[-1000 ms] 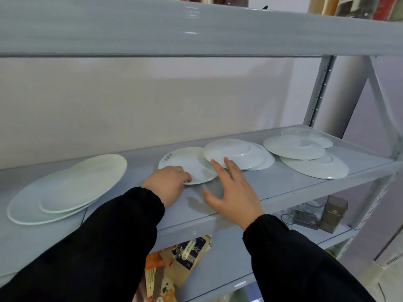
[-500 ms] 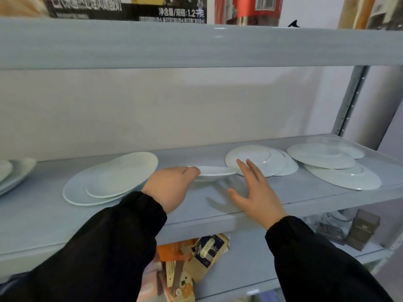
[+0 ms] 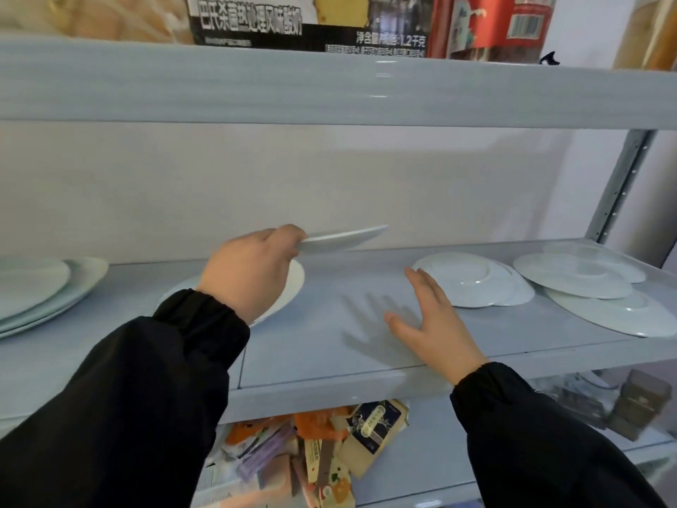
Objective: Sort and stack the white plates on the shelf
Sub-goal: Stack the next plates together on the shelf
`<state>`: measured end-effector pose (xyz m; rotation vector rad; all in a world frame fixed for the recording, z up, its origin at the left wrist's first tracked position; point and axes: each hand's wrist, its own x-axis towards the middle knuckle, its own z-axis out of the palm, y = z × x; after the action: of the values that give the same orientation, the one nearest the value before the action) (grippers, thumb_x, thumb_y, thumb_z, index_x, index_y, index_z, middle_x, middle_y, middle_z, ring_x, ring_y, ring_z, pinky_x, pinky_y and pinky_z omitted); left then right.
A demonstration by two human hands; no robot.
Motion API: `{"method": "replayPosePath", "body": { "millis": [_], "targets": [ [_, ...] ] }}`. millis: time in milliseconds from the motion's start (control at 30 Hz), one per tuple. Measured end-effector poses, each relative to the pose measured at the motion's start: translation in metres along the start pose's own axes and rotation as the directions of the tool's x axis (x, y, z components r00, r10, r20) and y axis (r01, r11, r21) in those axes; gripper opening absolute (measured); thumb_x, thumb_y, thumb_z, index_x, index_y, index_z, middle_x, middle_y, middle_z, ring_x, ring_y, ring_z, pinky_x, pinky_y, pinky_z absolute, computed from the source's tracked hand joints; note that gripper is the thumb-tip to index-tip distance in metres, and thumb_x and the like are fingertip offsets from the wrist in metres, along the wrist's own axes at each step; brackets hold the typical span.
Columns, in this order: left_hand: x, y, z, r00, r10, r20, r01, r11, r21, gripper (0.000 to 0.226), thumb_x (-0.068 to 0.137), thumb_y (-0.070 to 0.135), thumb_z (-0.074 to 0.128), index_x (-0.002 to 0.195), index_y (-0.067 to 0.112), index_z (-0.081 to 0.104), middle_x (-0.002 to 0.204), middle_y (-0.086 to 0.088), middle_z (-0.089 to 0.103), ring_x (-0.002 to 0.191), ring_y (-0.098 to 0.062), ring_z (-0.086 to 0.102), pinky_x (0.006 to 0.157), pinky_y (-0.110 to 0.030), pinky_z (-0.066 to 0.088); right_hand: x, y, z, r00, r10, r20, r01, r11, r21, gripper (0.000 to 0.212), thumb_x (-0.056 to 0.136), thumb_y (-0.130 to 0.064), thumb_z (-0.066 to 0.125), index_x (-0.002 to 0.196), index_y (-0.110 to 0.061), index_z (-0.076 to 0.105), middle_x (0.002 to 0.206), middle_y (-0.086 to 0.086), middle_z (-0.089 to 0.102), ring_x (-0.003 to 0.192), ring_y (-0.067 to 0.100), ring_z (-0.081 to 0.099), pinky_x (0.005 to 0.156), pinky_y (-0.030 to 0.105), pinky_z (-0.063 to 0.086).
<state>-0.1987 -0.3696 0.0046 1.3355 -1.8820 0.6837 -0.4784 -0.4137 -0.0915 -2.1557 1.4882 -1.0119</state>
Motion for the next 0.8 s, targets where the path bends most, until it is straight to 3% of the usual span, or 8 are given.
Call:
{"method": "replayPosePath", "body": {
  "millis": [133,300,400,467,633,800],
  "targets": [
    [-0.010,-0.043,-0.010,1.000,-0.026,-0.001,0.026,0.998,0.064,0.033,0.076,-0.003,0.067,0.100,0.018,0.059,0.065,-0.006,0.059,0.047,-0.029,0.046,0.047,-0.026,0.033,0.009,-0.022,0.025,0.998,-0.026,0.049,0.027,1.000,-0.014,0.083,0.088,-0.055,0.059,0.157,-0.041,0.014,0.166,-0.012,0.005,0.150,0.002,0.006,0.113,0.023,0.016],
    [-0.031,-0.105,-0.017,0.999,-0.006,0.038,0.000,0.986,0.166,0.034,0.075,0.000,0.064,0.105,0.017,0.063,0.079,-0.005,0.069,0.054,-0.034,0.059,0.049,-0.030,0.043,0.025,-0.050,0.056,0.996,-0.040,0.078,0.040,0.999,-0.008,0.081,0.090,-0.052,0.060,0.157,-0.038,0.016,0.166,-0.010,0.006,0.150,0.002,0.007,0.113,0.022,0.016],
    [-0.046,-0.130,-0.015,0.996,0.016,0.087,-0.037,0.971,0.238,0.040,0.067,-0.008,0.069,0.101,0.014,0.069,0.076,-0.006,0.070,0.050,-0.033,0.057,0.046,-0.028,0.038,0.031,-0.060,0.067,0.996,-0.042,0.084,0.043,0.999,-0.007,0.080,0.091,-0.050,0.060,0.157,-0.038,0.017,0.166,-0.010,0.007,0.150,0.003,0.008,0.112,0.020,0.015],
    [-0.059,-0.145,-0.013,0.991,0.061,0.120,-0.092,0.961,0.262,0.038,0.068,-0.005,0.058,0.099,0.013,0.070,0.074,-0.006,0.069,0.050,-0.032,0.058,0.045,-0.028,0.037,0.034,-0.065,0.073,0.996,-0.041,0.083,0.041,0.999,-0.004,0.080,0.090,-0.050,0.060,0.157,-0.037,0.018,0.166,-0.010,0.009,0.150,0.003,0.010,0.112,0.019,0.015],
    [-0.095,-0.175,-0.003,0.954,0.154,0.257,-0.214,0.950,0.226,0.043,0.070,0.006,0.037,0.103,0.016,0.063,0.079,-0.005,0.070,0.059,-0.030,0.064,0.044,-0.029,0.041,0.038,-0.067,0.079,0.998,-0.011,0.066,0.012,1.000,-0.009,0.079,0.089,-0.051,0.059,0.157,-0.038,0.019,0.166,-0.010,0.012,0.150,0.004,0.012,0.112,0.022,0.019],
    [-0.111,-0.171,0.006,0.904,0.203,0.377,-0.264,0.957,0.118,0.035,0.074,0.015,0.040,0.095,0.015,0.068,0.078,-0.003,0.068,0.060,-0.028,0.063,0.054,-0.033,0.051,0.037,-0.068,0.079,0.998,0.014,0.061,-0.011,0.999,-0.045,0.078,0.088,-0.052,0.058,0.156,-0.039,0.021,0.166,-0.010,0.013,0.150,0.004,0.012,0.113,0.023,0.018]
  ]
}}
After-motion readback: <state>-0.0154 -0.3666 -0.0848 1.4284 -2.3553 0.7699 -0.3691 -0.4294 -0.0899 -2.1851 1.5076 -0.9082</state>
